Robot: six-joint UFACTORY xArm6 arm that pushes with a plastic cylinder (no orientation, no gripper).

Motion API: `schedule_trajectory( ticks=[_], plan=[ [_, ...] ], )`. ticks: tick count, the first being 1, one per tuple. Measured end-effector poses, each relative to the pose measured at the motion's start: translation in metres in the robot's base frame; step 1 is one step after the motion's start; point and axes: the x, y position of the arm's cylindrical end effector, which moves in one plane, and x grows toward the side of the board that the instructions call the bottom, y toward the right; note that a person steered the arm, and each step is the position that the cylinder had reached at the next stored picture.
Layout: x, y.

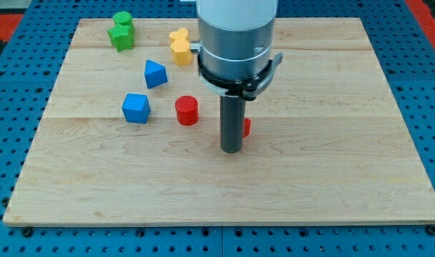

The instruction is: Move your arm towards the centre left

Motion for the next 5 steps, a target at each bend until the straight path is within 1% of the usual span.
schedule_trajectory(
  ticks=[1,4,5],
  plan=[
    [-0.016,-0.003],
    [-0.033,-0.005],
    [0.019,-0.027]
  ],
)
